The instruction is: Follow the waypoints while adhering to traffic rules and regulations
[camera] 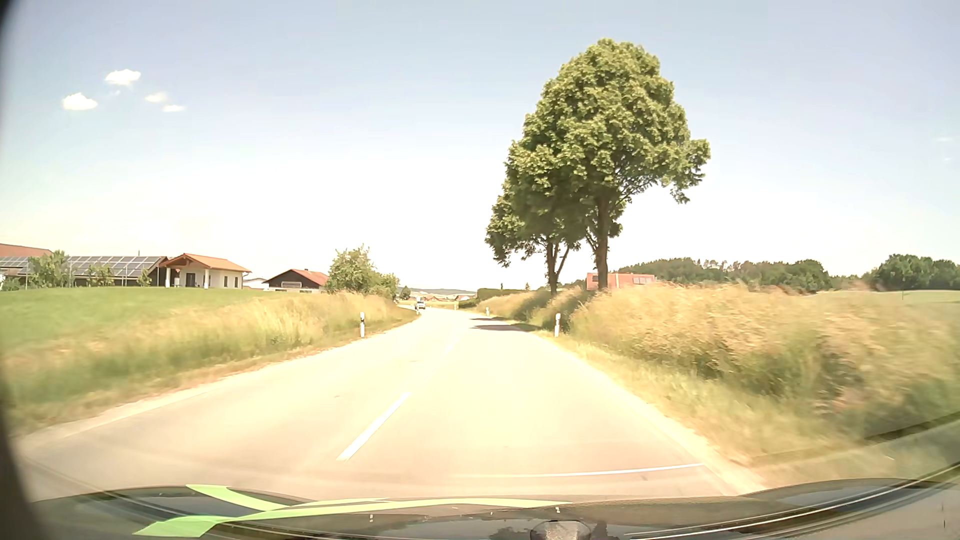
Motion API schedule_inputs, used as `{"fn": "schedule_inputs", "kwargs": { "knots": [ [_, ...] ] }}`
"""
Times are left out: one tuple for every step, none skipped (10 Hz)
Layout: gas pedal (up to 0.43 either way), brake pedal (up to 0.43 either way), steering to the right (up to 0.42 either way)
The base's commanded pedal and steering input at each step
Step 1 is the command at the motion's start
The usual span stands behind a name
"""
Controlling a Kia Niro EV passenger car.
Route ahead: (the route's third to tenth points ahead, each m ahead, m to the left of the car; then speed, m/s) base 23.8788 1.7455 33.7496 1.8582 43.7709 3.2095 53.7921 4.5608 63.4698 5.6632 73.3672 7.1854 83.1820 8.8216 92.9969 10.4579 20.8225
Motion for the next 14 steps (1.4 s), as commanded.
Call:
{"fn": "schedule_inputs", "kwargs": {
  "knots": [
    [0.248, 0.000, -0.011],
    [0.248, 0.000, -0.011],
    [0.220, 0.000, -0.011],
    [0.220, 0.000, -0.011],
    [0.220, 0.000, -0.011],
    [0.209, 0.000, -0.011],
    [0.169, 0.000, -0.012],
    [0.150, 0.000, -0.012],
    [0.150, 0.000, -0.012],
    [0.150, 0.000, -0.012],
    [0.150, 0.000, -0.012],
    [0.197, 0.000, -0.012],
    [0.220, 0.000, -0.012],
    [0.220, 0.000, -0.012]
  ]
}}
